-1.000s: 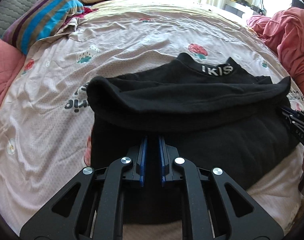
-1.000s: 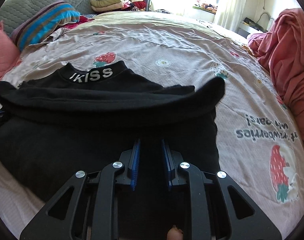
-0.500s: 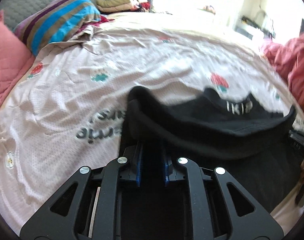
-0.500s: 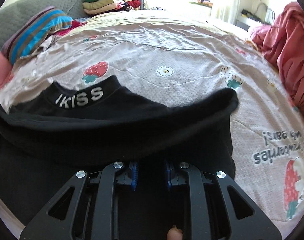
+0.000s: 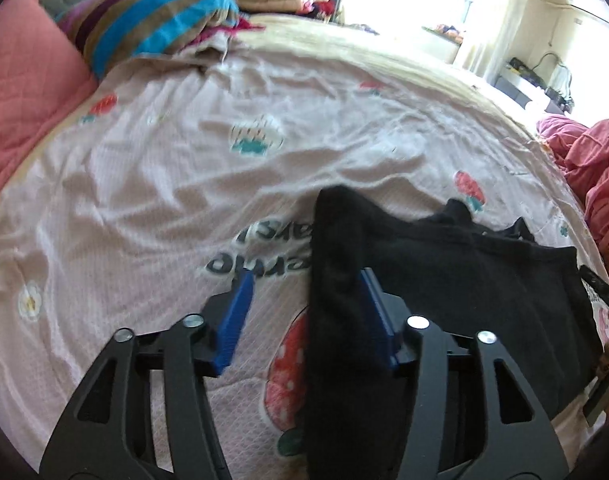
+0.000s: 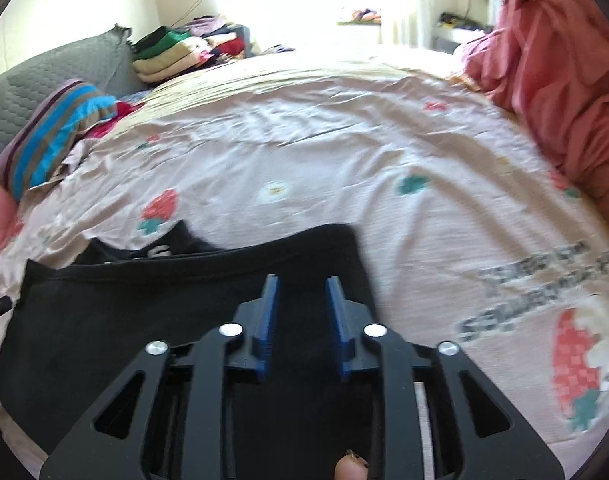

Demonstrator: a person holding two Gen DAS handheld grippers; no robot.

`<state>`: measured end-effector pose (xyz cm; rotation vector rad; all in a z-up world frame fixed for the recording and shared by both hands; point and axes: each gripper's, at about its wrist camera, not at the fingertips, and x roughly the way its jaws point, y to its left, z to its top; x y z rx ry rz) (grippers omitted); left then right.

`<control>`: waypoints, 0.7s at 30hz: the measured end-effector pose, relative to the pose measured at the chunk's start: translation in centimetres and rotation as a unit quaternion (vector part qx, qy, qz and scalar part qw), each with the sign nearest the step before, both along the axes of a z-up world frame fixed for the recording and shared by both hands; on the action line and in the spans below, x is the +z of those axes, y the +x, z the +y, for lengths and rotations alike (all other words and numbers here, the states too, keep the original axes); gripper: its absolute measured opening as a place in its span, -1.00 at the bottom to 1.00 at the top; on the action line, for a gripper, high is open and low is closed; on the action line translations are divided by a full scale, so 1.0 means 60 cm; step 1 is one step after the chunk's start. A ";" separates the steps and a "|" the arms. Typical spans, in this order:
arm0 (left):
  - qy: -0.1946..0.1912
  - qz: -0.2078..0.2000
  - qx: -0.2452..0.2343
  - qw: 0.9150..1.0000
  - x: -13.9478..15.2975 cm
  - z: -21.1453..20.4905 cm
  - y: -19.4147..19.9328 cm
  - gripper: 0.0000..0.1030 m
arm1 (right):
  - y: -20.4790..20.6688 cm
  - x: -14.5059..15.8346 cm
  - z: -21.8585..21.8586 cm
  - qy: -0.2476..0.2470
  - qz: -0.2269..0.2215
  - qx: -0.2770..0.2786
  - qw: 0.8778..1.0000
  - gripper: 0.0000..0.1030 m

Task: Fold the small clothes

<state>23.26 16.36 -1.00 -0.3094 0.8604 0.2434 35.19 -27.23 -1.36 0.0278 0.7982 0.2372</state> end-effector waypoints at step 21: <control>0.036 0.030 -0.037 0.998 -0.035 -0.025 -0.006 -0.90 | -0.013 -0.044 -0.056 -0.017 0.037 -0.023 0.999 -0.73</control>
